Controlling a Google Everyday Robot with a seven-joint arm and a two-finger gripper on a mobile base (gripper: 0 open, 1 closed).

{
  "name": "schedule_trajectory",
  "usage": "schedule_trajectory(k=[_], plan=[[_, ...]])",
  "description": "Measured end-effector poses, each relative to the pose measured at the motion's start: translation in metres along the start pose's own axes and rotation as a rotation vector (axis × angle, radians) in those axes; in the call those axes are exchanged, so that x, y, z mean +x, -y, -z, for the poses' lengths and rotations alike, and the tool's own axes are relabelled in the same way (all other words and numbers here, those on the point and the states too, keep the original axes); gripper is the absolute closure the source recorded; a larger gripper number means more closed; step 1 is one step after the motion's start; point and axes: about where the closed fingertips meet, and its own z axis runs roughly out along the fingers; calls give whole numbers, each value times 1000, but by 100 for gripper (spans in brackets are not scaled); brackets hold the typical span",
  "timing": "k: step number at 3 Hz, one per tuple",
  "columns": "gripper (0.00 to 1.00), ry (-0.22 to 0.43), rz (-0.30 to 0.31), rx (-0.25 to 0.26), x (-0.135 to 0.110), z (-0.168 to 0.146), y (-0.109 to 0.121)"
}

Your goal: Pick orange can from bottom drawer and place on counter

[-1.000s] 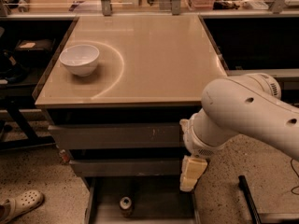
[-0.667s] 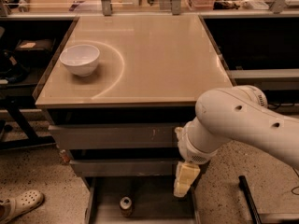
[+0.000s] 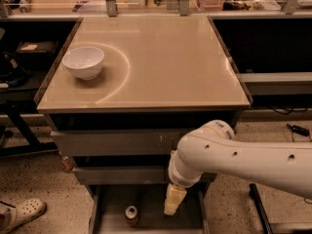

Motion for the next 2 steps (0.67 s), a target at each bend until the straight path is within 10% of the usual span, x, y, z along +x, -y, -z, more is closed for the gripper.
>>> schedule_trajectory(k=[2], plan=[[0, 2, -82, 13, 0, -42, -3]])
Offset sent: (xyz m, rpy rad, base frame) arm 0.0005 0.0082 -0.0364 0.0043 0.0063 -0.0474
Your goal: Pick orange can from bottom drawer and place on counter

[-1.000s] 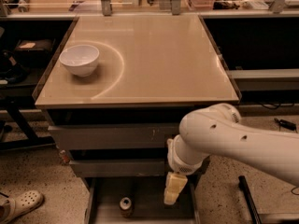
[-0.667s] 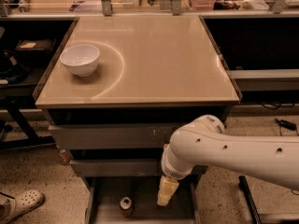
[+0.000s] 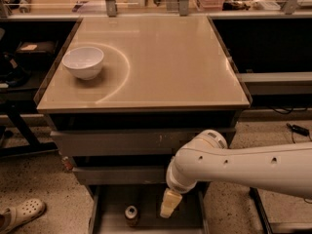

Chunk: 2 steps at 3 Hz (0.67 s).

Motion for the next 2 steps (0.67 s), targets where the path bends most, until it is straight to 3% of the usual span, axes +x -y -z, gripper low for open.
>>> schedule_trajectory(k=[1, 2], plan=[[0, 0, 0, 0, 0, 0, 0], [0, 69, -19, -58, -1, -36, -16]])
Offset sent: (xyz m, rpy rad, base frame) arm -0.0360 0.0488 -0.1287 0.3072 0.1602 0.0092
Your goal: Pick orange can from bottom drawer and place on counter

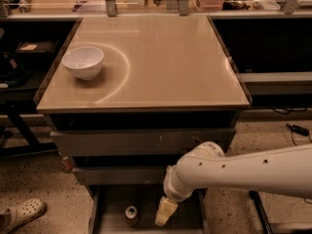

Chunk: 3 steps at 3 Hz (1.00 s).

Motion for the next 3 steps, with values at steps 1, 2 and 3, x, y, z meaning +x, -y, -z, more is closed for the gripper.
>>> schedule_trajectory(k=[1, 2, 3], plan=[[0, 111, -34, -61, 3, -66, -15], [0, 194, -74, -107, 7, -120, -26], [0, 199, -95, -153, 13, -142, -43]])
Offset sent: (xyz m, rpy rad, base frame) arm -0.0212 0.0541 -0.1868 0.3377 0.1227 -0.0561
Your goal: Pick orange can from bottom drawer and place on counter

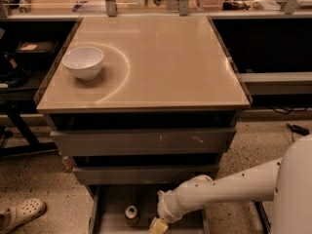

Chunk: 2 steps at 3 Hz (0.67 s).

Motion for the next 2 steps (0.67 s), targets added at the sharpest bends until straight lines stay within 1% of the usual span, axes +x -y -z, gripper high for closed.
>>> schedule_trajectory(k=[1, 2], plan=[[0, 0, 0, 1, 0, 0, 0], [0, 22, -21, -20, 6, -29, 7]])
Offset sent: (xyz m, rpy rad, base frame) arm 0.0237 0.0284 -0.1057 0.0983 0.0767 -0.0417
